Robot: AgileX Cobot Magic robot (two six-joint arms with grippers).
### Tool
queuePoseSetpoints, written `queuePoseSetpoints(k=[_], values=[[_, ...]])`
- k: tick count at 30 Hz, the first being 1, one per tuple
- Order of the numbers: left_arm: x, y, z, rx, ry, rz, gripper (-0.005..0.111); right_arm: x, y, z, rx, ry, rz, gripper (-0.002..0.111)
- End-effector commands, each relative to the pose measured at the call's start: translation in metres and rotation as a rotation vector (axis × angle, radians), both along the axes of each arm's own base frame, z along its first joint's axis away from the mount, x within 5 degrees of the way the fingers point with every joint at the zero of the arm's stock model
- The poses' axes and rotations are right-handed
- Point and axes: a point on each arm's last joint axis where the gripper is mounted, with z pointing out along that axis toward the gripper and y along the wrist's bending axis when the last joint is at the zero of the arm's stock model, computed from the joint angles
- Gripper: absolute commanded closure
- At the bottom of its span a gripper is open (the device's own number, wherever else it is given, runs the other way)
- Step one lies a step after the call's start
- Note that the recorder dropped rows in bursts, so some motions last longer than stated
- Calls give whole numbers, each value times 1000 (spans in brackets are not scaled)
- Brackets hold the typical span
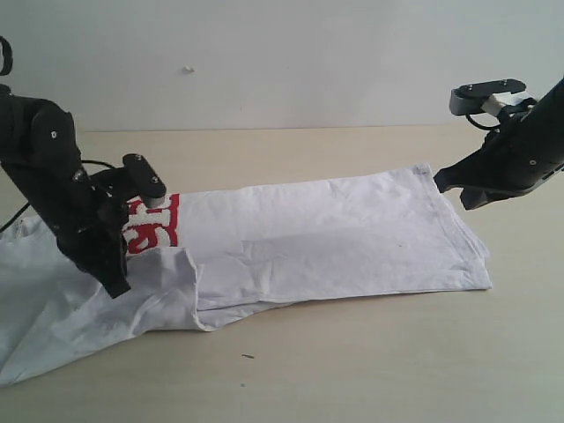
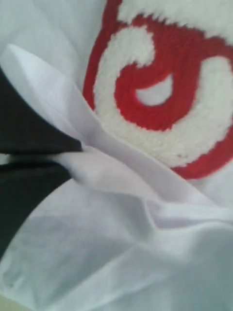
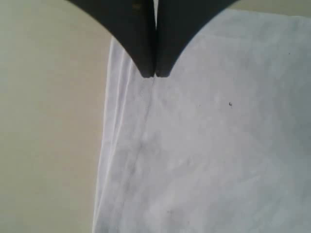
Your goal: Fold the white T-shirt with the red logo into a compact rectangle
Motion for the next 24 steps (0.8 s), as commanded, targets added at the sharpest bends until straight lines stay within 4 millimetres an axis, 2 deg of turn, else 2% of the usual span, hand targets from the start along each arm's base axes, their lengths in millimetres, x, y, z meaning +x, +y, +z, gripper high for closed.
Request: queuePoseSetpoints(k=[1, 5, 8, 10, 15, 18, 20, 24], values=[[2, -30, 22, 87, -155, -204, 107, 0, -1, 0, 2, -5, -1, 108], [7, -45, 28, 355, -367, -419, 107, -1, -1, 0, 2, -3, -1, 108], [15, -52, 34, 488, -523, -473, 107, 0, -1, 0, 1, -8, -2, 108], [18, -55, 36, 498, -577, -494, 107, 0, -1, 0, 1, -8, -2, 108], [18, -72, 30, 298, -615, -500, 106, 0, -1, 0, -1, -12, -1, 108], [18, -78, 25, 233, -618, -508, 96, 0, -1, 0, -1, -12, -1, 108], [18, -78, 22, 240, -607, -508, 83, 0, -1, 0, -1, -12, -1, 108], [20, -66, 17, 321, -552, -454, 63, 0, -1, 0, 0, -10, -1, 108]])
